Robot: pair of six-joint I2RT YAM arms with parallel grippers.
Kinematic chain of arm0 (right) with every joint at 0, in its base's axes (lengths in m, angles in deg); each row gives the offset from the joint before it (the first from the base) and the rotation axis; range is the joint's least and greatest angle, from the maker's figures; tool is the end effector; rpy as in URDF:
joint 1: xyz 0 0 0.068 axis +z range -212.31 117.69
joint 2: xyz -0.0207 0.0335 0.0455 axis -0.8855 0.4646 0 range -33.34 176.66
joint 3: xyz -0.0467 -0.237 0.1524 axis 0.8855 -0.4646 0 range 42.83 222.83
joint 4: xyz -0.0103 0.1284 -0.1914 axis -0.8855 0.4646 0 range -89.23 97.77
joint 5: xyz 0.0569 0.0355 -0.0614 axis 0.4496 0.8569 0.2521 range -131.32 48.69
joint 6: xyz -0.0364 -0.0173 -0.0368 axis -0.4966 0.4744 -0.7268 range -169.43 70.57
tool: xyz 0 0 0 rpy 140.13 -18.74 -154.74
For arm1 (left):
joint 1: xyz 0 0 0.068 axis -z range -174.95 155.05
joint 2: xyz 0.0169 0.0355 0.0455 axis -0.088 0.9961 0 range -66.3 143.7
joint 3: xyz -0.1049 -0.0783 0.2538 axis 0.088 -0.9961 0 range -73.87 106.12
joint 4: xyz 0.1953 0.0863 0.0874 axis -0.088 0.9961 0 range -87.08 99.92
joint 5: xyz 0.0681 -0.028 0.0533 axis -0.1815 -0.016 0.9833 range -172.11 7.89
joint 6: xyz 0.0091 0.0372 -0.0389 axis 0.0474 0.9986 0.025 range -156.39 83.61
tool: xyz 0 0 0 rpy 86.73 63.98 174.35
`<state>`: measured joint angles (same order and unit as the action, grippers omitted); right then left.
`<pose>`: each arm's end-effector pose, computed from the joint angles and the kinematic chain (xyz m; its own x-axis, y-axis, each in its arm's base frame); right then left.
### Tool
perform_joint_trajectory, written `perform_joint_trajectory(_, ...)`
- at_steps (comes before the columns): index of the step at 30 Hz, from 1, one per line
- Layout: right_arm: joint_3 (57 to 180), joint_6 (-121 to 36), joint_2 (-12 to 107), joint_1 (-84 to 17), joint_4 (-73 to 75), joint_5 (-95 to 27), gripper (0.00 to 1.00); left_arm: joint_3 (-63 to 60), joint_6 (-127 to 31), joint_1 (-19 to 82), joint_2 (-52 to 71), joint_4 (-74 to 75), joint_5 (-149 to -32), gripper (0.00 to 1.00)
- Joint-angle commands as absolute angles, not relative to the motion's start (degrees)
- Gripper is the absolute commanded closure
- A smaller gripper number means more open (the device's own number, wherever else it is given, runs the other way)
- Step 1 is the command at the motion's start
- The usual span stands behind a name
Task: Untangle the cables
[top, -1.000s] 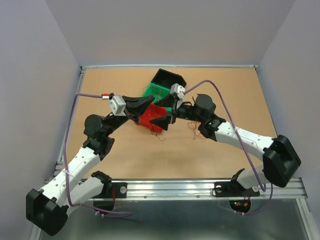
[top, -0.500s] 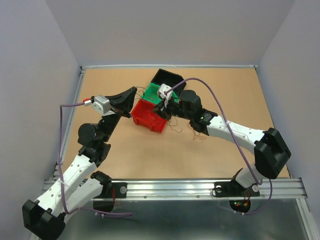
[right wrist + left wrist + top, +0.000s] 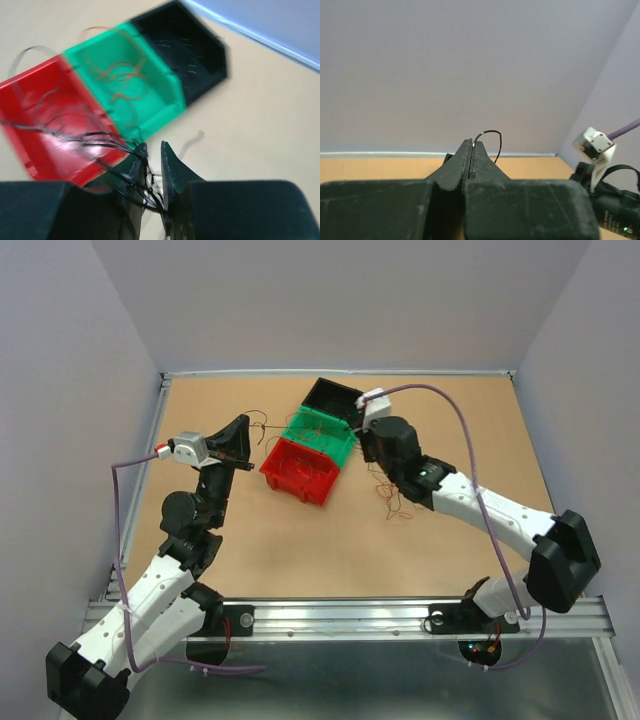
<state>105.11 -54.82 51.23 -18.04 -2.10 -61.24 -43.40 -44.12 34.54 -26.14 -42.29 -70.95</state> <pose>0.2342 0.2110 0.3286 -0.1969 -0.3153 -0.9283 -0.4467 0.8717 -0.2013 0.1049 -0.0512 0.3796 0.4546 -0.4089 -0.7913 0.4108 0.8845 -0.2210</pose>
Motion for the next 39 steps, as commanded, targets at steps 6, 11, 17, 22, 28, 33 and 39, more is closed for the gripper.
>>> perform_joint_trajectory(6, 98.21, -38.28, 34.87, -35.59, 3.32, -84.80, 0.81, -41.62, -43.42, 33.17, -27.37, -52.10, -64.44, 1.00)
perform_joint_trajectory(11, 97.67, -36.95, 34.07, -37.44, 2.18, -85.61, 0.99, -41.36, -43.51, 33.17, -26.58, -52.18, -66.10, 1.00)
perform_joint_trajectory(17, 97.23, -35.73, 33.90, -37.79, 1.30, -89.28, 0.99, -41.18, -43.24, 33.17, -26.05, -52.01, -65.15, 1.00)
perform_joint_trajectory(22, 95.13, -29.41, 30.04, -41.38, 1.30, -95.80, 0.99, -40.22, -41.67, 32.47, -25.09, -51.39, -59.36, 1.00)
perform_joint_trajectory(28, 88.28, -24.04, 17.92, -44.91, -0.46, -101.25, 0.99, -36.88, -47.98, 22.81, -22.97, -45.77, -55.02, 1.00)
perform_joint_trajectory(33, 84.58, -24.55, 9.47, -45.09, -1.25, -102.94, 0.99, -35.82, -51.42, 18.94, -21.21, -43.92, -58.10, 1.00)
perform_joint_trajectory(39, 84.40, -31.58, 8.05, -45.09, -2.48, -85.20, 0.99, -39.51, -50.80, 18.85, -25.60, -49.10, -65.05, 1.00)
